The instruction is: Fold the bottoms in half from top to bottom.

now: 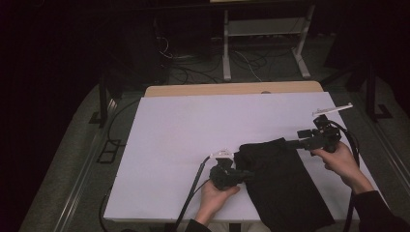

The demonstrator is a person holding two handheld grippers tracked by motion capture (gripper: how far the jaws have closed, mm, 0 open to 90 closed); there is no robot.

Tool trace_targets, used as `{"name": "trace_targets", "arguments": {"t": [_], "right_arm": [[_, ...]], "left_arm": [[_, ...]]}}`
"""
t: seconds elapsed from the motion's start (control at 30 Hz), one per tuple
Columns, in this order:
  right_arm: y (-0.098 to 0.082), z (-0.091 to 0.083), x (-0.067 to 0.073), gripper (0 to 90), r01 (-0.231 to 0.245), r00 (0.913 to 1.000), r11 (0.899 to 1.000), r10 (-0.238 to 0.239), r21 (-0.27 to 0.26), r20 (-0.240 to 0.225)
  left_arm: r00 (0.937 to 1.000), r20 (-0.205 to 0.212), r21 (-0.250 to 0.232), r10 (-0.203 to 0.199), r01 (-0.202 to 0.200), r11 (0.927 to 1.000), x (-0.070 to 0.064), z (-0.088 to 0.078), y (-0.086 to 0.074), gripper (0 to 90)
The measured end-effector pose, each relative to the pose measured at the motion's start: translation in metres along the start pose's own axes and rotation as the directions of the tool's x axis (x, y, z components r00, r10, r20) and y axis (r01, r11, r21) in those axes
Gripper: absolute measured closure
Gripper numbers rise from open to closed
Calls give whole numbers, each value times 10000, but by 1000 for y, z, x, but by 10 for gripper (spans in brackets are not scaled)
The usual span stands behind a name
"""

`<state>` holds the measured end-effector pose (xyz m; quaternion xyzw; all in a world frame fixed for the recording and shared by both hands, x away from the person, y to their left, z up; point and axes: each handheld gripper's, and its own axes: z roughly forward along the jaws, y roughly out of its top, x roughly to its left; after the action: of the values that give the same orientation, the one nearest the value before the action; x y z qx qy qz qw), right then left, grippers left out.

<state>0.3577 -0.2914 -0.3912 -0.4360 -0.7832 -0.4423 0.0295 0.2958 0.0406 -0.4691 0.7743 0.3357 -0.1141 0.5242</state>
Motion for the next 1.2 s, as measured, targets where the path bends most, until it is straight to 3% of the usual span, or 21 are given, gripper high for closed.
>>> {"name": "trace_targets", "arguments": {"t": [0.53, 0.7, 1.2], "right_arm": [[4, 18, -26, 0, -330, 9993, 9989, 324, 331, 188], [3, 23, -35, 0, -690, 9975, 9967, 684, 432, 149], [4, 45, -46, 57, -805, 9967, 9933, 807, 832, 7]], "left_arm": [[10000, 35, -37, -49, 49, 10000, 1, 0, -2, 861], [10000, 47, -57, -51, 52, 10000, 1, 0, -3, 860], [10000, 21, 5, -25, 25, 10000, 2, -2, -3, 860]]}}
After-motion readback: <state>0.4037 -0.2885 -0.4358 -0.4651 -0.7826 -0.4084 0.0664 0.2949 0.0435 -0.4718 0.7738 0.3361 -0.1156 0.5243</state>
